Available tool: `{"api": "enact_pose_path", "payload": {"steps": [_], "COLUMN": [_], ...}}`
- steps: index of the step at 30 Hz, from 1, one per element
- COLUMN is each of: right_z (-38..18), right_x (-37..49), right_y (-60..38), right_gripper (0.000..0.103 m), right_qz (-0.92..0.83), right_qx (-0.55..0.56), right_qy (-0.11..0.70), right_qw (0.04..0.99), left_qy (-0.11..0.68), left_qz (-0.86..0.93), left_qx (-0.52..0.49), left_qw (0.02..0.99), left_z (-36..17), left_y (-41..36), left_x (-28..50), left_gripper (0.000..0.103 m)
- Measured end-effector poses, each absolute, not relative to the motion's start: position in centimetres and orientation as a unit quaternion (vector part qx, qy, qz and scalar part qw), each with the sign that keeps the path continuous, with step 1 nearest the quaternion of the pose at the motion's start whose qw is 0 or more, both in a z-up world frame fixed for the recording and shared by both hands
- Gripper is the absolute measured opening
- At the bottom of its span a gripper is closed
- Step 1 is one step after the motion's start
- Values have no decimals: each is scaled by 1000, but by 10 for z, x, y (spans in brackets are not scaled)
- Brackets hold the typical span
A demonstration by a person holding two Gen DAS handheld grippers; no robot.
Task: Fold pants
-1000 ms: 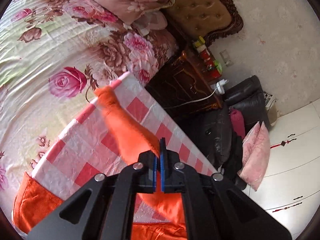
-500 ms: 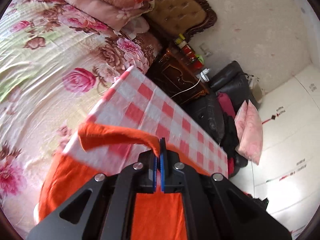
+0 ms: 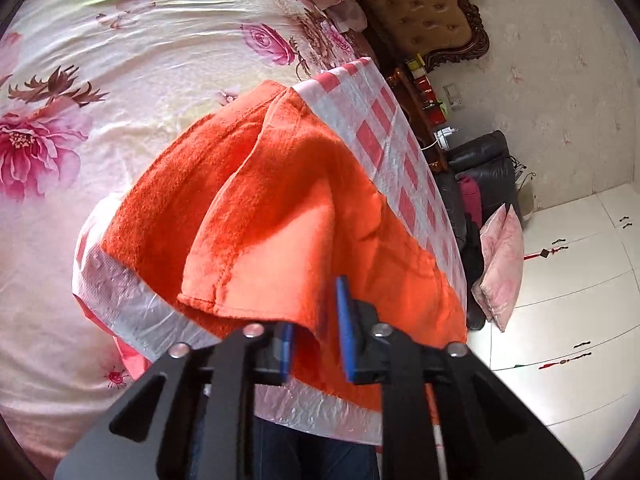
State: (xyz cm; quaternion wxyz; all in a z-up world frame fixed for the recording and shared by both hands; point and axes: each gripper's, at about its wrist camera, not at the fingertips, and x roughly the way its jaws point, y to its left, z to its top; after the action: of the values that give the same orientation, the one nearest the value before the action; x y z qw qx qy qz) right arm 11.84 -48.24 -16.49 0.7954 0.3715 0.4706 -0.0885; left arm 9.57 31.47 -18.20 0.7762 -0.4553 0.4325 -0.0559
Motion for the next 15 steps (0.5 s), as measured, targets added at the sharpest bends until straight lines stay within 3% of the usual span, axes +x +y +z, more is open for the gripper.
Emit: {"api": "enact_pose_path", "payload": {"steps": [3,4,6,10,11,12,13,15], "right_z": [-160,-157,-154,-154,-157,-158,-158,-157], "right_x": [123,123,122,118,120,121,123,128], "right_y": [-471,-465,-461,-451,-445,-440,-434,-426], "right_gripper": [10,10,10,10,10,10,10,10], "right_qz": [-116,-126,-139,-165,-173,-180,-187,-201], "right_qx": [317,295,276,245,225,205,185,157], "right_qy": [483,487,493,512,521,527,531,537], "right_qw": [808,812,813,807,805,805,805,805], "left_qy": [422,419,409,399,401,408,418,404], "left_qz": [-42,-37,-20,13,26,37,43,15], "left_qx": [-478,-487,-483,-362,-319,-282,-281,-341], "left_qw": [769,766,774,843,858,868,863,848], "left_z": [-187,-188,-185,-152,-150,-150,-156,-165], "left_y": [323,328,337,320,313,305,304,315], "left_x": [93,91,85,76,75,76,77,73], "left_gripper": [28,22,1,1,2,9,27,35]}}
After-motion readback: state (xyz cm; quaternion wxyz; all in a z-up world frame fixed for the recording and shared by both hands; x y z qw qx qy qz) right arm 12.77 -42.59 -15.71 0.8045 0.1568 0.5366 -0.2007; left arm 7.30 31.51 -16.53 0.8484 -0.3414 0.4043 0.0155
